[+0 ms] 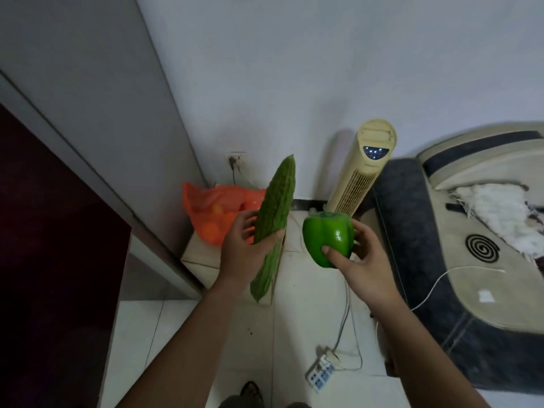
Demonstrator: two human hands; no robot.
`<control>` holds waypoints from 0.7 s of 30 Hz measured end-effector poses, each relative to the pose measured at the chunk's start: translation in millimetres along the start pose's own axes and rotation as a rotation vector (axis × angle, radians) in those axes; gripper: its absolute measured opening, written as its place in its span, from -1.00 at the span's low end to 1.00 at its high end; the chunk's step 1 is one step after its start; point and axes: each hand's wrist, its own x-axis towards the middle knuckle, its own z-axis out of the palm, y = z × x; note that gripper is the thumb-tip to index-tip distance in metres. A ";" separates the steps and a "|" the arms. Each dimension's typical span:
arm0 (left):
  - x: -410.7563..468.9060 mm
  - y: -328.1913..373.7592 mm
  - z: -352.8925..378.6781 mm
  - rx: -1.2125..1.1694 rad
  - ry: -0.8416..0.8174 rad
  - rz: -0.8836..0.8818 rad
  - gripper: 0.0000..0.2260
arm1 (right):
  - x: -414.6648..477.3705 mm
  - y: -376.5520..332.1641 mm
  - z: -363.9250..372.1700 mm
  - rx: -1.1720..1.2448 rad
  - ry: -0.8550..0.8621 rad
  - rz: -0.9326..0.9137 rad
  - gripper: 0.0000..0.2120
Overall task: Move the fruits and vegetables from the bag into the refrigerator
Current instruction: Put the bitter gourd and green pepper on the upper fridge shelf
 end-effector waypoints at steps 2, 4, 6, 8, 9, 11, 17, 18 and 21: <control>-26.8 2.1 3.1 0.005 0.006 0.016 -0.62 | -15.3 0.0 -8.2 -0.003 -0.006 -0.007 -0.43; -56.5 2.6 0.8 0.008 0.066 0.022 -0.62 | -31.1 -2.1 -11.8 0.003 -0.047 -0.022 -0.43; -85.9 0.0 -8.2 -0.011 0.148 -0.004 -0.62 | -48.3 -5.3 -11.4 0.009 -0.115 -0.043 -0.44; -117.2 -3.0 -23.6 -0.056 0.233 -0.041 -0.63 | -68.5 -8.1 -4.5 -0.010 -0.216 -0.082 -0.43; -133.9 -3.3 -33.3 -0.081 0.274 -0.044 -0.64 | -78.8 -9.0 1.5 -0.020 -0.268 -0.106 -0.43; -170.4 -2.8 -54.2 -0.126 0.367 -0.033 -0.66 | -100.0 -9.8 17.4 -0.036 -0.366 -0.150 -0.42; -274.5 1.8 -129.5 -0.072 0.609 -0.065 -0.72 | -175.4 -16.1 72.9 -0.017 -0.574 -0.146 -0.44; -288.1 3.0 -140.8 -0.063 0.636 -0.071 -0.71 | -187.5 -20.0 80.8 -0.028 -0.602 -0.154 -0.42; -323.1 9.3 -169.9 -0.042 0.691 -0.058 -0.70 | -220.8 -29.8 102.1 -0.040 -0.666 -0.172 -0.37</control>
